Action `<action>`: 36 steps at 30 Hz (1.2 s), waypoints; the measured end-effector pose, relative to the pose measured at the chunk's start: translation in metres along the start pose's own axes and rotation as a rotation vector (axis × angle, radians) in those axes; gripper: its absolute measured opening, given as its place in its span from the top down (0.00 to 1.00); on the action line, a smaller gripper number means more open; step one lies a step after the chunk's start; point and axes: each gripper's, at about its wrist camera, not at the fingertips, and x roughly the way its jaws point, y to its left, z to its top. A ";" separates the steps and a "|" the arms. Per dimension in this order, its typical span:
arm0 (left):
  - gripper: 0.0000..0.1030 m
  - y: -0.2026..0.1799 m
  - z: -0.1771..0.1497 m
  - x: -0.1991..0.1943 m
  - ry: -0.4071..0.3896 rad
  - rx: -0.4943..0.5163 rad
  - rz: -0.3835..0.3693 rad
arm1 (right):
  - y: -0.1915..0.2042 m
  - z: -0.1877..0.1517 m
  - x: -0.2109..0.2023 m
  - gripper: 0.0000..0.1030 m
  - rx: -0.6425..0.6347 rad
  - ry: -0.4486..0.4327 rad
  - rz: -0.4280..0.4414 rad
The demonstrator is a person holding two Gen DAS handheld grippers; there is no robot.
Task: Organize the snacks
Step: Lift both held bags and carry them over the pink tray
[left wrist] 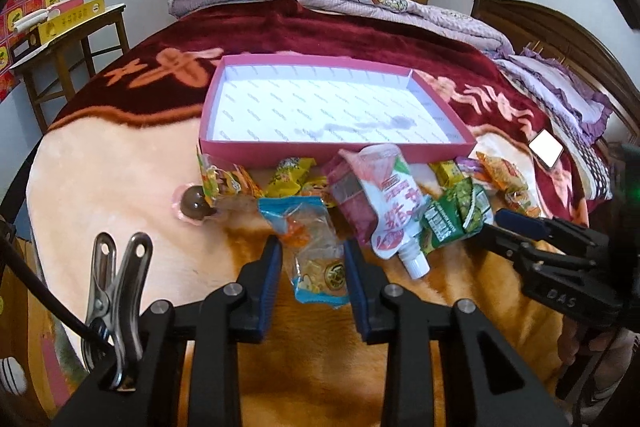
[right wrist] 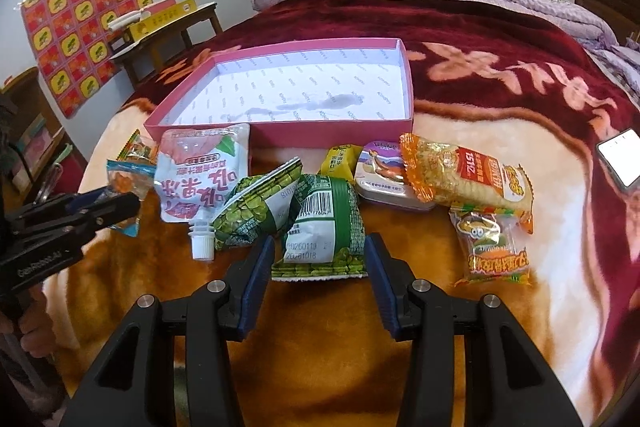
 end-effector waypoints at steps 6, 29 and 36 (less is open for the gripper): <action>0.68 0.001 0.005 -0.010 -0.023 -0.008 -0.005 | 0.000 0.005 0.014 0.53 -0.016 0.019 -0.015; 0.68 0.015 0.057 -0.028 -0.107 0.022 0.041 | 0.005 0.015 -0.030 0.56 -0.054 -0.047 0.029; 0.68 0.027 0.071 -0.015 -0.098 0.013 0.060 | 0.001 0.033 -0.032 0.56 -0.052 -0.060 0.038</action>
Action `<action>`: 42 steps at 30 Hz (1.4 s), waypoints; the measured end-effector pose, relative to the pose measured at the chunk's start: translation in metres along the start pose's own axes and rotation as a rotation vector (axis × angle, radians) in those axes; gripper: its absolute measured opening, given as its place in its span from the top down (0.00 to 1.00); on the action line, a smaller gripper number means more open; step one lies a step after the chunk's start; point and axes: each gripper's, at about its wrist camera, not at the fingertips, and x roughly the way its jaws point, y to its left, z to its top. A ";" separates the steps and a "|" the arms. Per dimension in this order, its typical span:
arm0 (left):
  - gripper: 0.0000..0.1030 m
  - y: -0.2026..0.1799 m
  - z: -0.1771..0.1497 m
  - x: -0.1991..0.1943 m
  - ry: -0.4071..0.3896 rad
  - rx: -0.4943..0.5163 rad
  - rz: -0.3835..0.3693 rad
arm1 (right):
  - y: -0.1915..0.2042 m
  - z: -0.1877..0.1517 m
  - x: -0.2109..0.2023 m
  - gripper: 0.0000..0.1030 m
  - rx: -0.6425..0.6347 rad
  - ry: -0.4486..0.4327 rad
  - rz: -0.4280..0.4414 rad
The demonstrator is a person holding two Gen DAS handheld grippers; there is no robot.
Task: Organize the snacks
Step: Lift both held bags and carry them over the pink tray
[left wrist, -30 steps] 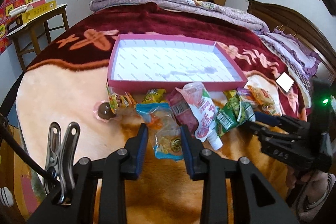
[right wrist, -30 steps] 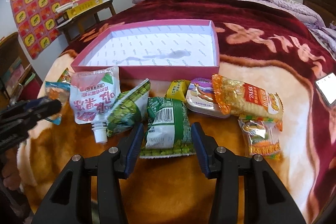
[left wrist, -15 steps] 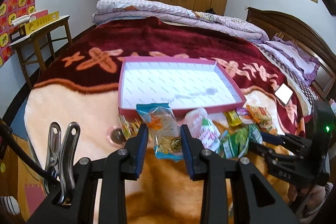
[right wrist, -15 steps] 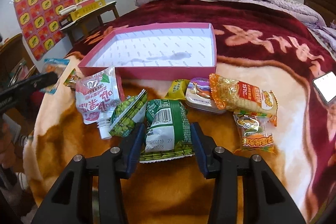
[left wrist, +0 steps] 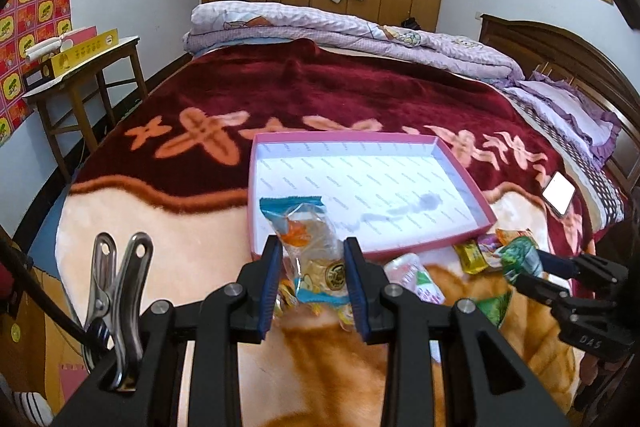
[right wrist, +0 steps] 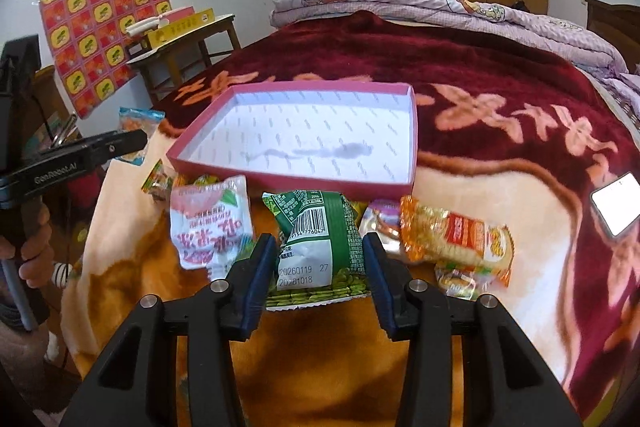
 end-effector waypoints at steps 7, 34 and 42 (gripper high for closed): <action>0.68 0.018 0.026 -0.009 -0.056 0.013 0.061 | -0.001 0.019 0.005 0.56 -0.024 -0.013 -0.006; 0.68 -0.005 0.060 0.122 0.103 0.052 -0.033 | -0.036 0.091 0.088 0.56 -0.025 0.023 -0.060; 0.68 -0.001 0.060 0.148 0.140 0.048 -0.016 | -0.041 0.103 0.112 0.56 -0.031 0.046 -0.072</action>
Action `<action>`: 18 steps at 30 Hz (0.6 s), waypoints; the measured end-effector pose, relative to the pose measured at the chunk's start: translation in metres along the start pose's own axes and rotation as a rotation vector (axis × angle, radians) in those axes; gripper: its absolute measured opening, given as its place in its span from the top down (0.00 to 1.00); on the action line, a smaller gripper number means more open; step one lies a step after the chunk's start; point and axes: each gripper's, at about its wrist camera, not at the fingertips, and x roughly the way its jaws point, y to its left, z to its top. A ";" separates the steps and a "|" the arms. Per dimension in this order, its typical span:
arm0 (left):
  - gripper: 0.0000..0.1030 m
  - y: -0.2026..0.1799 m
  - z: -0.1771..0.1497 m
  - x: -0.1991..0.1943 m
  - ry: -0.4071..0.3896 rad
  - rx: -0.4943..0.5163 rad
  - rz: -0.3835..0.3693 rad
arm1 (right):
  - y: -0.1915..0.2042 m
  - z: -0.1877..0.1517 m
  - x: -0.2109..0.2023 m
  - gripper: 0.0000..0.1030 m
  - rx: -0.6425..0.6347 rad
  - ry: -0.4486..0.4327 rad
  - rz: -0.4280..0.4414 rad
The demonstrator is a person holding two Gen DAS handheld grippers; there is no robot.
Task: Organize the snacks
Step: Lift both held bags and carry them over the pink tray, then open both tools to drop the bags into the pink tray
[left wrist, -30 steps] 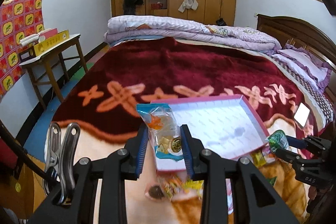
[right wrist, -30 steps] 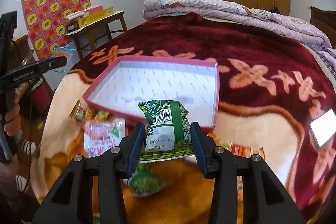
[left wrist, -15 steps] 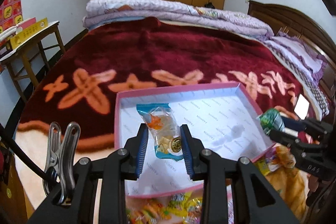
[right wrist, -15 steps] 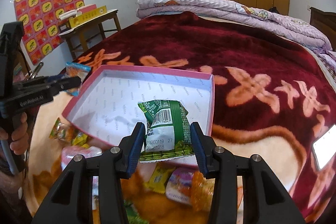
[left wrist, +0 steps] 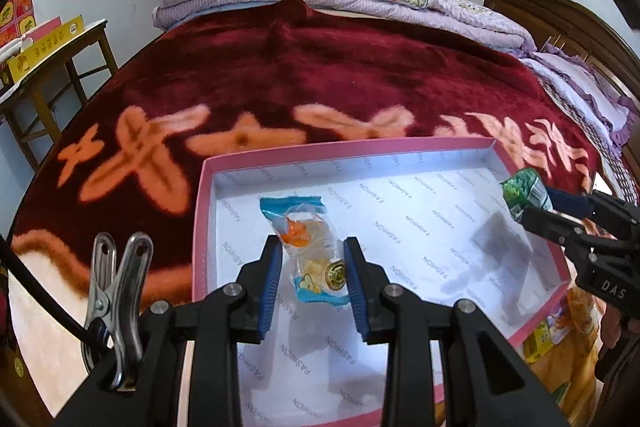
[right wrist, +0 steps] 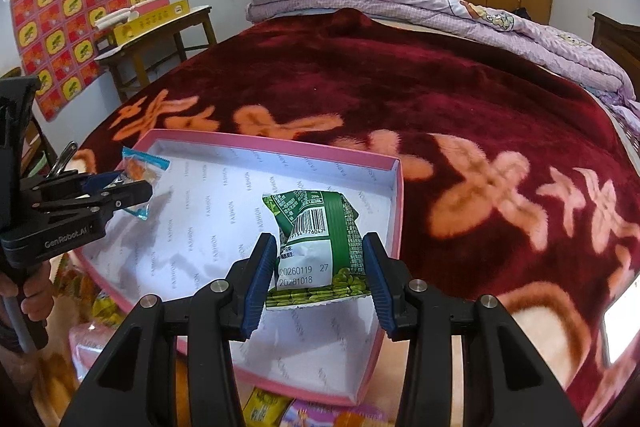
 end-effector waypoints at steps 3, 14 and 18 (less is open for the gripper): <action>0.68 -0.001 0.002 0.007 0.015 0.004 0.005 | -0.001 0.003 0.007 0.56 0.008 0.005 0.002; 0.59 0.010 0.008 0.018 0.042 -0.041 0.084 | -0.004 0.006 0.024 0.56 0.018 0.021 -0.013; 0.56 0.011 0.007 0.014 0.036 -0.040 0.104 | -0.006 0.004 0.026 0.56 0.023 0.011 0.021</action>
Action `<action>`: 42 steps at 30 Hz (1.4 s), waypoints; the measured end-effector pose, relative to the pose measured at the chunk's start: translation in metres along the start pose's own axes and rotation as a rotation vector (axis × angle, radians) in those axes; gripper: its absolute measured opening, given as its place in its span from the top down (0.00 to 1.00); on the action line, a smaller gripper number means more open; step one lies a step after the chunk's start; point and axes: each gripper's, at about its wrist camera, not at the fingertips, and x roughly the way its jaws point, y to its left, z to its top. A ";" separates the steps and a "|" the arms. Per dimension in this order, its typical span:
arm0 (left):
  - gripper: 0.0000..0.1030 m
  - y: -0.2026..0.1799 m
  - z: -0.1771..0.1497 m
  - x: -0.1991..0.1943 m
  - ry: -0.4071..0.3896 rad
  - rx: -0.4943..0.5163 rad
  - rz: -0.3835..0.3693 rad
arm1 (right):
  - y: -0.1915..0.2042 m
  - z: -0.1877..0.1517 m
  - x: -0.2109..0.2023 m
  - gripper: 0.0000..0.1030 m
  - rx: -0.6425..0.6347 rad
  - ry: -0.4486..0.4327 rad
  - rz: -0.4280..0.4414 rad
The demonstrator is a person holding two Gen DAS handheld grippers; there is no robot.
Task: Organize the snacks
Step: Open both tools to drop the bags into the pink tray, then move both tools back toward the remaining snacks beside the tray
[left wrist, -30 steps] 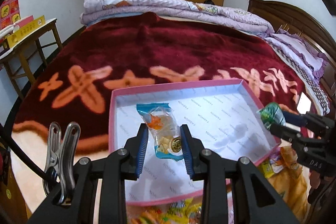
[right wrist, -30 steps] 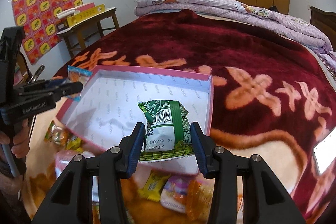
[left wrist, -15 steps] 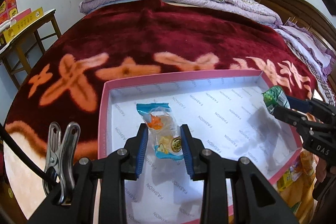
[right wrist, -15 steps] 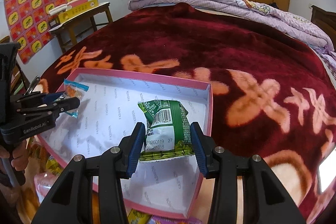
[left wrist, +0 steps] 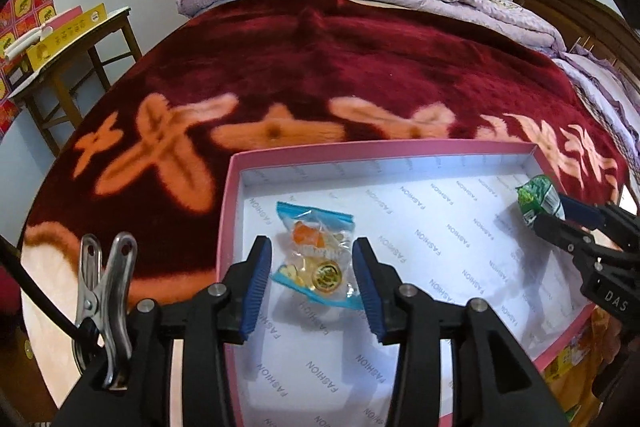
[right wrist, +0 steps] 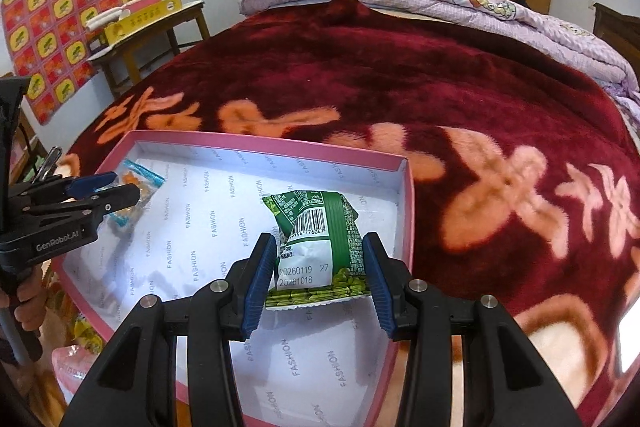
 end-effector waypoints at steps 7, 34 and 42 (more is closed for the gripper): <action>0.56 -0.002 -0.002 -0.006 0.021 -0.047 0.001 | -0.001 0.002 -0.008 0.39 0.027 -0.054 0.026; 0.56 -0.006 -0.058 -0.089 -0.005 -0.043 -0.051 | 0.045 -0.047 -0.084 0.39 -0.044 -0.079 0.090; 0.56 0.001 -0.076 -0.102 -0.004 -0.061 -0.052 | 0.054 -0.065 -0.097 0.39 -0.036 -0.064 0.108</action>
